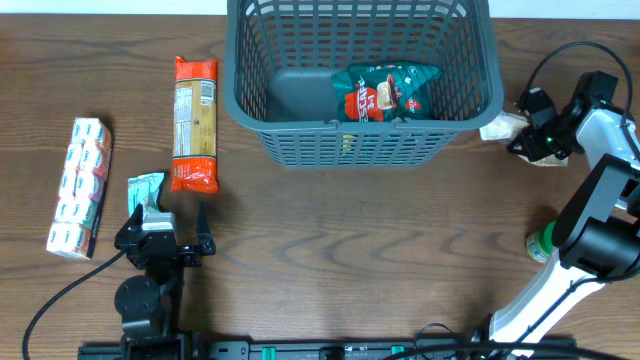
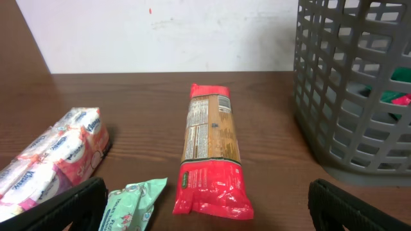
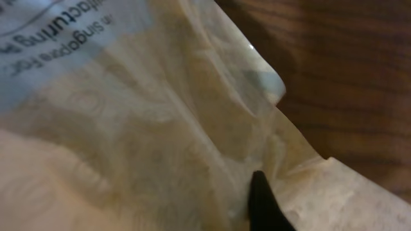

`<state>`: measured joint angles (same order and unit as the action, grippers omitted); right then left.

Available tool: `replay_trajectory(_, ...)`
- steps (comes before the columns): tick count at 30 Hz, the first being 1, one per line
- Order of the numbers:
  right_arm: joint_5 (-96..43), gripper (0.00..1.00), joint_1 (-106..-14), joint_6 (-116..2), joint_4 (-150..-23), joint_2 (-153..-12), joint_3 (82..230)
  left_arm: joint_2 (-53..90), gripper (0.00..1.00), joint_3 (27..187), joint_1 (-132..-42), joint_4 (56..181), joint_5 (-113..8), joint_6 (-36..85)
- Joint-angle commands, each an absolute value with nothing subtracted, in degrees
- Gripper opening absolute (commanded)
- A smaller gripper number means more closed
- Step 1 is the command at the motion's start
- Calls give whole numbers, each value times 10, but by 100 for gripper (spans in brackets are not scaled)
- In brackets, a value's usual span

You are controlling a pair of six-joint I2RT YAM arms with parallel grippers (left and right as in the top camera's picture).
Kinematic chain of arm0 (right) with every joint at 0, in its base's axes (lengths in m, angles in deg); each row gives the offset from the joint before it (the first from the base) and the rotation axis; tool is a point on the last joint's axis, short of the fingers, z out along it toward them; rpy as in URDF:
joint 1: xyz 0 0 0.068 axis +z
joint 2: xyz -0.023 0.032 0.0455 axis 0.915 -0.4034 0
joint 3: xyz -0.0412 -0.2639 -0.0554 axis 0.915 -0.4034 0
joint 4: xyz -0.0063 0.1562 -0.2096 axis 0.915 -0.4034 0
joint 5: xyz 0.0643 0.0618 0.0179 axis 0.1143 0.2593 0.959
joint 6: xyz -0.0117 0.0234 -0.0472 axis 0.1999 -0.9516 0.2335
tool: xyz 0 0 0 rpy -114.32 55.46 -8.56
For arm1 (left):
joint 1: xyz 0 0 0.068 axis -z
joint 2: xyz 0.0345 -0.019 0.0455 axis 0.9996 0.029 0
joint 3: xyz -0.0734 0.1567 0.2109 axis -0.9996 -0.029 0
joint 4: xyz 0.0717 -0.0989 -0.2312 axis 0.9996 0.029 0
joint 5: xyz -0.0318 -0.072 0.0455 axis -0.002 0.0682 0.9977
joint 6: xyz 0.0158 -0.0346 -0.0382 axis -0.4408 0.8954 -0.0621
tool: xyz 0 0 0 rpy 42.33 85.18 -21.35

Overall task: Pack container
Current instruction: 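Grasp the clear-and-beige plastic bag with the right gripper and lift, then carry the plastic bag into the basket and open the right gripper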

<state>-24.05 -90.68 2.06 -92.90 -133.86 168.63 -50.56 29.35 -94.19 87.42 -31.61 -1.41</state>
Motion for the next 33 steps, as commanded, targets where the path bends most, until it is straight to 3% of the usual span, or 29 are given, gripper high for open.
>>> replay_trajectory(1, -232, 1, -905, -32, -942, -1373, 1668, -509, 99, 278, -944, 882, -318, -22)
replay_trajectory(10, -221, 1, -905, -172, -973, -1329, 1698, -509, 99, 278, -944, 882, -318, -22)
replay_trajectory(22, -225, 1, -905, -342, -1073, -1151, 1938, -509, 99, 278, -944, 882, -318, -22)
replay_trajectory(28, -221, 1, -858, -310, -1130, -1086, 2051, -509, 98, 278, -944, 882, -318, -22)
replay_trajectory(33, -238, 1, -744, -239, -1188, -1068, 2085, -509, 98, 278, -944, 882, -318, -22)
